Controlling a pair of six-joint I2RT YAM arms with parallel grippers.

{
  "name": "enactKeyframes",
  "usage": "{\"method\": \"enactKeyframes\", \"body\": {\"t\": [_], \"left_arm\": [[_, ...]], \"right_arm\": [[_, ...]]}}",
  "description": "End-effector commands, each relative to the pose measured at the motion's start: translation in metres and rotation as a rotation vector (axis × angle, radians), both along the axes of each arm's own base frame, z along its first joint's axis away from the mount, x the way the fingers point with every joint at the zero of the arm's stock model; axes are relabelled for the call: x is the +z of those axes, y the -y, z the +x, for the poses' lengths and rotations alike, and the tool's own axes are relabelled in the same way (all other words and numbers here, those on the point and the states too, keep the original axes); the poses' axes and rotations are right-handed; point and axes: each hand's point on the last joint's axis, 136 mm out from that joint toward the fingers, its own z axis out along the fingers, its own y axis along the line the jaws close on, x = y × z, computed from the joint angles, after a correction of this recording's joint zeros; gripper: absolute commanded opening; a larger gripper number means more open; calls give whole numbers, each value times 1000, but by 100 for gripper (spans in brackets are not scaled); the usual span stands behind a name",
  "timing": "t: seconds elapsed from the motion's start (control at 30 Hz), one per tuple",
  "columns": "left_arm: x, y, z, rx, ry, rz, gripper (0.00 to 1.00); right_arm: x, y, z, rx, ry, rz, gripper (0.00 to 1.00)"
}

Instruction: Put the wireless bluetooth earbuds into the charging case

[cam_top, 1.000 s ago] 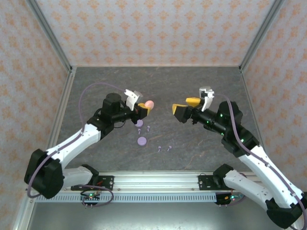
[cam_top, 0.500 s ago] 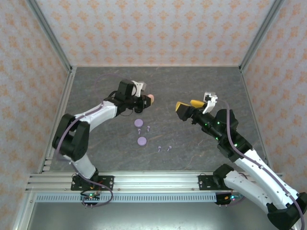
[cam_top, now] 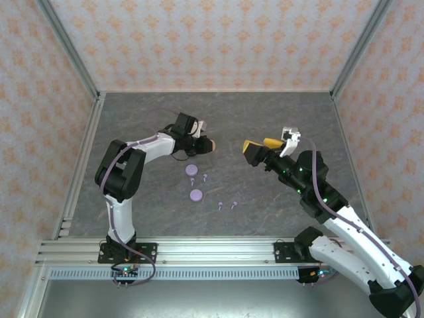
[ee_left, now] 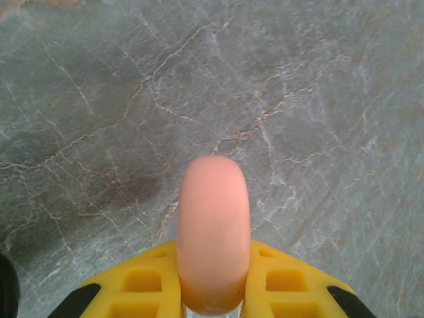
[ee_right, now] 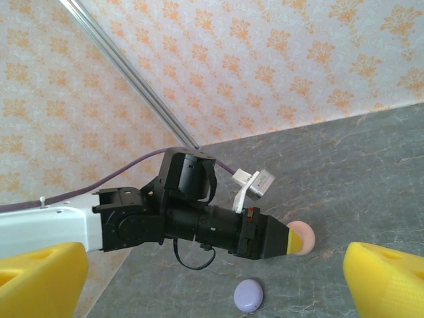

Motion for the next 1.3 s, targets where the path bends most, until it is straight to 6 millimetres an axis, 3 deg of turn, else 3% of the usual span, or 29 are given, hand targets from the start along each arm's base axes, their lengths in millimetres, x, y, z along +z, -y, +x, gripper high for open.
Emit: {"method": "enactKeyframes", "body": {"t": [0.0,0.27,0.4,0.53,0.7,0.87,1.07,1.27], "left_arm": [[-4,2,5,19,-28,-10,14],[-14,5,4,15,-48,-16,24],[-8,3,4,10,-27,-11,33],[5,-3,3,14,13,21,36],[41,-15,1,19,98,71,41],[78,-27,-6,24,183,102,43],[129,-45,-17,59,304,123,45],[170,-76,-30,153,418,106,52]], "right_arm": [[2,4,2,-25,5,-1,99],[3,-4,3,10,-11,-9,99],[-1,-9,5,28,-35,-17,99],[-13,-20,4,83,-83,-7,99],[-45,-30,8,104,-211,1,99],[-57,-37,9,135,-256,-49,99],[-80,-43,7,158,-335,-225,99],[-112,-68,-7,235,-392,-447,97]]}}
